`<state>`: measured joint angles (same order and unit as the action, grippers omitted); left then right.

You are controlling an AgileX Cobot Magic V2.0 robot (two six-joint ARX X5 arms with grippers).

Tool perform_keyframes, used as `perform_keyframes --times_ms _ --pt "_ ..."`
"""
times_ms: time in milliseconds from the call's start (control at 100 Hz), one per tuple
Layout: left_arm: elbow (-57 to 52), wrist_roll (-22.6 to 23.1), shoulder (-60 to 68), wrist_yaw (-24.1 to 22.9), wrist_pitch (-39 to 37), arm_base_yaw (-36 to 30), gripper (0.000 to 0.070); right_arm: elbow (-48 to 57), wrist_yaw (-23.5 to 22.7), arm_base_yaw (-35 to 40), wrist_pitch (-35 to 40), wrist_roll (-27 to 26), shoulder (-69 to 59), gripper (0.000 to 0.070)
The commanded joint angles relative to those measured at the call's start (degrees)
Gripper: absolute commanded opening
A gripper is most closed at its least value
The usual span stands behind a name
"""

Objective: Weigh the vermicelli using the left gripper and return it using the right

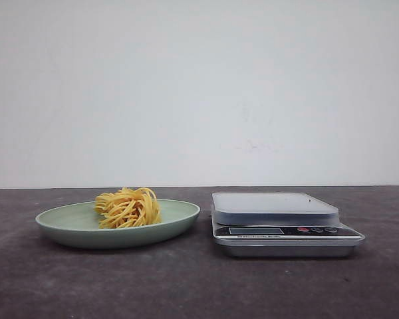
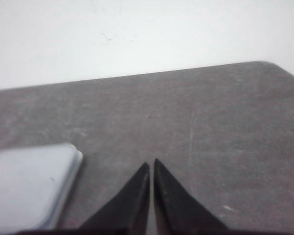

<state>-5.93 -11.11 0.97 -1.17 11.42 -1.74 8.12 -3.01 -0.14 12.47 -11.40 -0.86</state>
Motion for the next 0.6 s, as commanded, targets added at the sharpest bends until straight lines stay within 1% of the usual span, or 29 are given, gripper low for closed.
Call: perform_keyframes --times_ms 0,30,80,210,290,340,370,390,460,490,510,530,590 --pt "-4.1 -8.2 0.8 0.1 -0.1 0.1 0.0008 3.0 -0.2 0.2 0.5 -5.8 -0.7 0.0005" --pt "-5.7 -9.9 1.6 0.1 0.9 0.1 0.0009 4.1 -0.6 0.3 0.6 -7.3 -1.0 0.0005" --pt "-8.5 -11.2 3.3 0.1 2.4 0.1 0.0009 6.1 -1.7 0.4 0.9 -8.8 -1.9 0.0005" --pt "-16.0 -9.6 8.3 1.3 5.2 0.1 0.0008 12.5 -3.7 0.4 4.0 -9.4 -4.9 0.0005" --pt "-20.7 -9.1 11.4 4.8 5.3 0.1 0.0008 17.0 -6.5 0.4 5.4 -8.9 -6.8 0.0005" --pt "-23.5 -9.0 13.3 7.8 5.4 0.1 0.0013 19.6 -8.9 0.4 5.3 -9.0 -8.2 0.0005" --pt "-25.1 -8.5 14.4 9.8 5.5 0.1 0.0054 21.2 -10.1 0.4 5.7 -8.9 -9.3 0.0005" --pt "-26.1 -8.3 15.0 11.1 5.6 0.1 0.0103 22.2 -10.5 0.4 6.0 -8.9 -10.0 0.0005" --pt "-29.2 -8.5 17.0 14.2 5.5 0.1 0.0350 25.7 -10.6 0.4 7.5 -8.4 -12.2 0.0013" --pt "-30.4 -8.8 17.7 14.9 5.5 0.1 0.0439 27.0 -10.6 0.4 8.1 -7.9 -13.1 0.0053" --pt "-31.1 -8.9 18.3 15.5 5.5 0.1 0.0477 27.8 -10.7 0.4 8.6 -7.6 -13.7 0.0108" --pt "-31.8 -8.9 18.8 16.1 5.5 0.1 0.0490 28.7 -10.9 0.4 9.0 -7.2 -14.3 0.0177" --pt "-33.7 -8.9 20.1 17.7 5.4 0.1 0.0486 31.0 -12.3 0.4 9.9 -6.1 -16.1 0.0389"
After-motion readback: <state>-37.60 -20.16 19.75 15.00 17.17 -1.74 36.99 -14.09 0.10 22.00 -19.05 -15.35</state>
